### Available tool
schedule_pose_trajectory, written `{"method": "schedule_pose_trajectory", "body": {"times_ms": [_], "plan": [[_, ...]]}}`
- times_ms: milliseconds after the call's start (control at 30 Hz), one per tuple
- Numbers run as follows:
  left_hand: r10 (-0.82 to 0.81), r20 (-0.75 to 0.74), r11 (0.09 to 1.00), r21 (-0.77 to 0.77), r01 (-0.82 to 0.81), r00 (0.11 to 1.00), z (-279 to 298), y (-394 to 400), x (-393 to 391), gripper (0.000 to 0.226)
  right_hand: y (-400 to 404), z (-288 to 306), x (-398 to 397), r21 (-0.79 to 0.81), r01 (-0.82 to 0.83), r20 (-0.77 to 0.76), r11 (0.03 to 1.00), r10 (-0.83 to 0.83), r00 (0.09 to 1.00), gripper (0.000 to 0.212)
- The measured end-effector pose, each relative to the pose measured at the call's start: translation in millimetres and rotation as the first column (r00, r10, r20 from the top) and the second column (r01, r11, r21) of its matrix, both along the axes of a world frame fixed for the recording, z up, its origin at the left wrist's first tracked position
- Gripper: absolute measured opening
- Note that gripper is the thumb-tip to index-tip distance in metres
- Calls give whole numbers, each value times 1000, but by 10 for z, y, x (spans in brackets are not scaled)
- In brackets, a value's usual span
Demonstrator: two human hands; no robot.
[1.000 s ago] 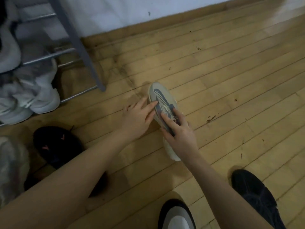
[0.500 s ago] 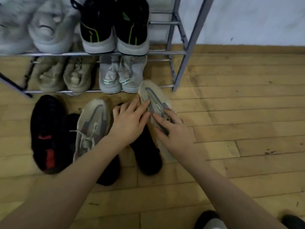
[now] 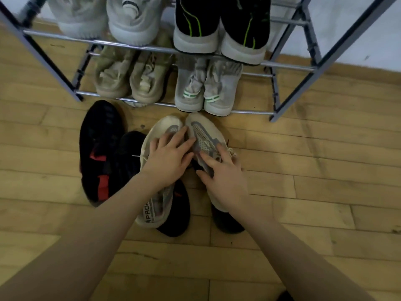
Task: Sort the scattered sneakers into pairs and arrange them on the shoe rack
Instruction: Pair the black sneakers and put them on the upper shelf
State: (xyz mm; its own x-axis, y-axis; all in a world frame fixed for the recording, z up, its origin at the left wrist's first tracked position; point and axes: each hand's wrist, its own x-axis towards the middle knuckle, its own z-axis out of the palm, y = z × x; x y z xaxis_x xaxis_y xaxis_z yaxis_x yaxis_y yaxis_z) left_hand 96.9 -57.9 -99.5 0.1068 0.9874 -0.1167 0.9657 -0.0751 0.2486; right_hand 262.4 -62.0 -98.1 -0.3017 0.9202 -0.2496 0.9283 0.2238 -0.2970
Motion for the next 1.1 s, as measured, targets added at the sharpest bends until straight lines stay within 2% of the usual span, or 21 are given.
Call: {"method": "schedule_pose_trajectory", "body": {"times_ms": [167, 267, 433, 567, 667, 767, 900, 1100], "plan": [[57, 53, 988, 142, -64, 997, 80, -220, -37, 48, -118, 40, 151, 55, -105, 37, 993, 103, 994, 67], [137, 60, 981, 130, -144, 989, 104, -421, 11, 50, -249, 48, 280, 66, -157, 44, 985, 154, 987, 71], [321, -72, 946, 71, -316, 944, 70, -882, 36, 68, -373, 71, 422, 46, -212, 7, 976, 212, 977, 67], [268, -77, 963, 39, -266, 960, 22, -1116, 13, 84, -388, -11, 432, 56, -304, 49, 951, 302, 952, 60], [219, -53, 975, 52, -216, 974, -22, -1163, 14, 81, -368, -52, 414, 61, -324, 79, 944, 319, 944, 56], [214, -12, 975, 67, -213, 977, -24, -1160, -9, 67, -386, -44, 391, 87, -261, 51, 961, 257, 965, 51], [220, 115, 956, 170, -238, 969, 72, -1105, 15, 45, -484, -51, 364, 180, -158, -96, 971, 178, 979, 46], [137, 228, 935, 292, -202, 964, 255, -950, 273, 42, -553, 120, 450, 328, 60, -226, 943, 16, 974, 44]]}}
